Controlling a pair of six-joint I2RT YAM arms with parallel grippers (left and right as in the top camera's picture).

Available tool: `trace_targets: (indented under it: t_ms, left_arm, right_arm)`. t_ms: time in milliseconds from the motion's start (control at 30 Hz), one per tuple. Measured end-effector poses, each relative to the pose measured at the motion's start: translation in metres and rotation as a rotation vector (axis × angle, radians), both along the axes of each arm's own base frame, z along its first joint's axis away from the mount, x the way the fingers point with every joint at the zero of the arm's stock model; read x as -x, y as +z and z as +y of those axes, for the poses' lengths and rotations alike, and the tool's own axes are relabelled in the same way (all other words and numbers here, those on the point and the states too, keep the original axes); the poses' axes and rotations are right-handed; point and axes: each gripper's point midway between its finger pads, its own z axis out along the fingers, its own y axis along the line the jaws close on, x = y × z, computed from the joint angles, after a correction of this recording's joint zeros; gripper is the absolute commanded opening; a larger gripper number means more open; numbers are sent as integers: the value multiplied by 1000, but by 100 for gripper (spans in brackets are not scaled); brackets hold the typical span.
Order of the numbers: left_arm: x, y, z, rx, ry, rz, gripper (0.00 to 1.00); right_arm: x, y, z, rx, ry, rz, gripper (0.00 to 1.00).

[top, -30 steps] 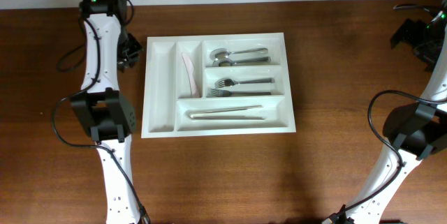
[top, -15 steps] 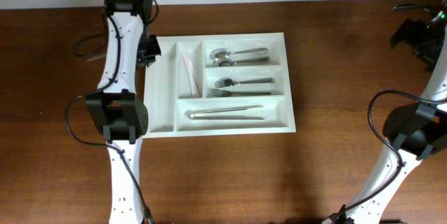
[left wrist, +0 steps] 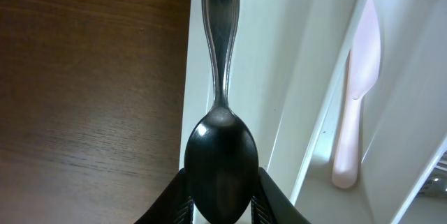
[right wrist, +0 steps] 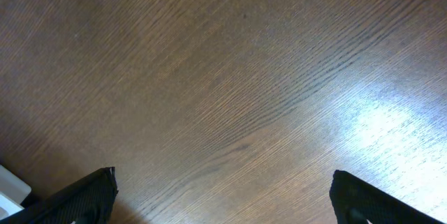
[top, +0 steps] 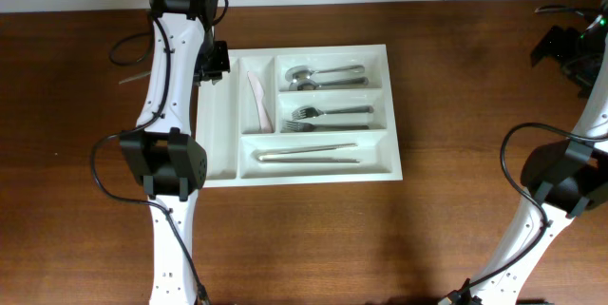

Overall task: Pack container
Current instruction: 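Carry the spoon with the left gripper toward the tray's left compartments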

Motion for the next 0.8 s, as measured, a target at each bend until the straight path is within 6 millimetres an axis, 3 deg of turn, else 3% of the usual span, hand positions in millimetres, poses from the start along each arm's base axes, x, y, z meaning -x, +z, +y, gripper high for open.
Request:
trace_targets:
  t_ms: [200,500,800]
  left_arm:
    - [2,-3,-1,5,-7,13,2]
    - [24,-32,-7,14,-34,144,2]
    - [32,-35,-48,31,-119,160,2]
  right_arm:
    - [0,0,0,0,1,0,99]
    - [0,0,0,0,1,0,99]
    - [0,0,0,0,0,0,99]
